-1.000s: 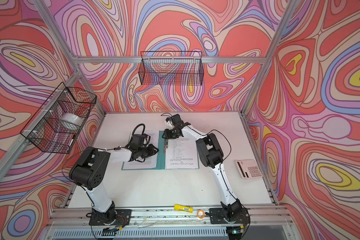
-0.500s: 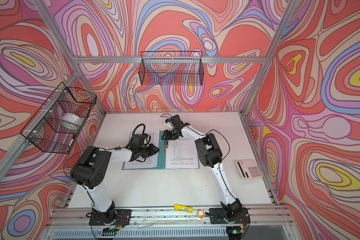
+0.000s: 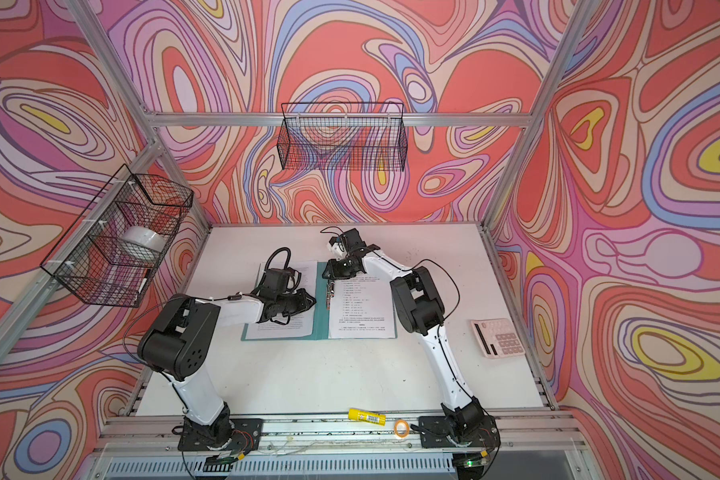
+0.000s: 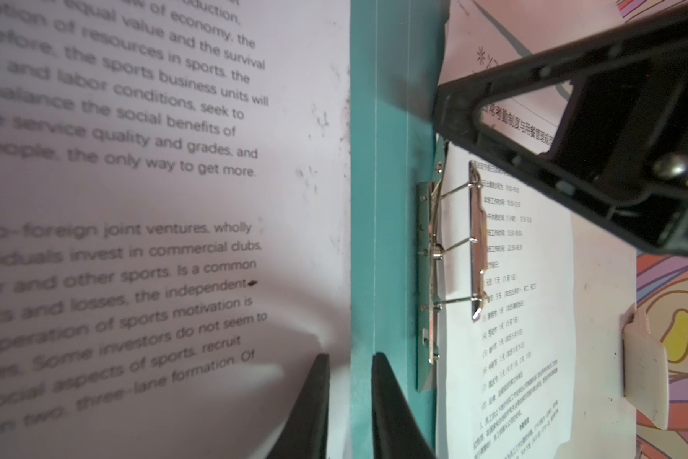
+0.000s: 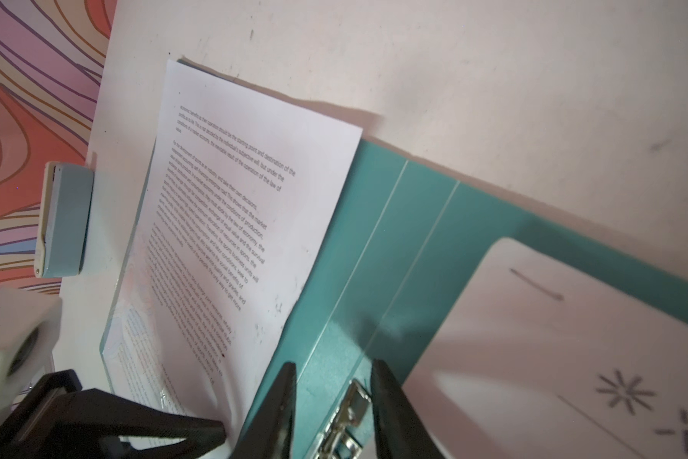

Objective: Put the files into the folder

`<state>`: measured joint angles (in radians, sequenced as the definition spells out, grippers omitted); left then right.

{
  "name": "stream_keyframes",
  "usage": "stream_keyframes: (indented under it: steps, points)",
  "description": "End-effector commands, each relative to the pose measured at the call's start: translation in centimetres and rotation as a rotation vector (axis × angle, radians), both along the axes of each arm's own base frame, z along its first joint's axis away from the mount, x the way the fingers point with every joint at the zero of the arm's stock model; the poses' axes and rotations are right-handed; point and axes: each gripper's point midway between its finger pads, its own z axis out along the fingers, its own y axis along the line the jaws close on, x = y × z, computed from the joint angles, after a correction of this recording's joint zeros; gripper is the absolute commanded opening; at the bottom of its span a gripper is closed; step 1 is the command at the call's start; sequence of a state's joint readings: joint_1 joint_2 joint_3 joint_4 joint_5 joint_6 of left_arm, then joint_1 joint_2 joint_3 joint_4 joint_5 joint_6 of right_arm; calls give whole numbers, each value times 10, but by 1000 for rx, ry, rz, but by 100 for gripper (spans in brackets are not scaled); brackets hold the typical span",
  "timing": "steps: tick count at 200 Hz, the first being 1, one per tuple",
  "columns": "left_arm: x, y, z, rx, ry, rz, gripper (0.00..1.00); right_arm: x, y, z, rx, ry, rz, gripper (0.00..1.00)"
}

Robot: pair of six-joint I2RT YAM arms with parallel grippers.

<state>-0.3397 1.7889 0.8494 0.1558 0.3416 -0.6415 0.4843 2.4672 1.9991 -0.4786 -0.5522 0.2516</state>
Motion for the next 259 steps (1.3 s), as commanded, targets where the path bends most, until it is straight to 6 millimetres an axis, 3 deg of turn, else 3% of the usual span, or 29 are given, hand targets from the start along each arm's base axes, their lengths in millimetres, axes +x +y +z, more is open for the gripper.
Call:
stream_keyframes:
  steps: [1,57,97,159,259]
  points:
    - [-16,21,-12,106,70,27,21,4,1,8,17,-22,11,33]
    - [-10,-5,24,-8,-20,-70,31,5,2,8,20,-19,4,33]
    - [-9,-33,48,-44,-59,-150,32,6,4,6,29,-13,5,33]
    - [-12,-40,27,-57,-10,-154,28,6,10,9,62,-5,22,33]
    - [-33,-36,16,-69,26,-163,27,3,10,3,61,12,29,33]
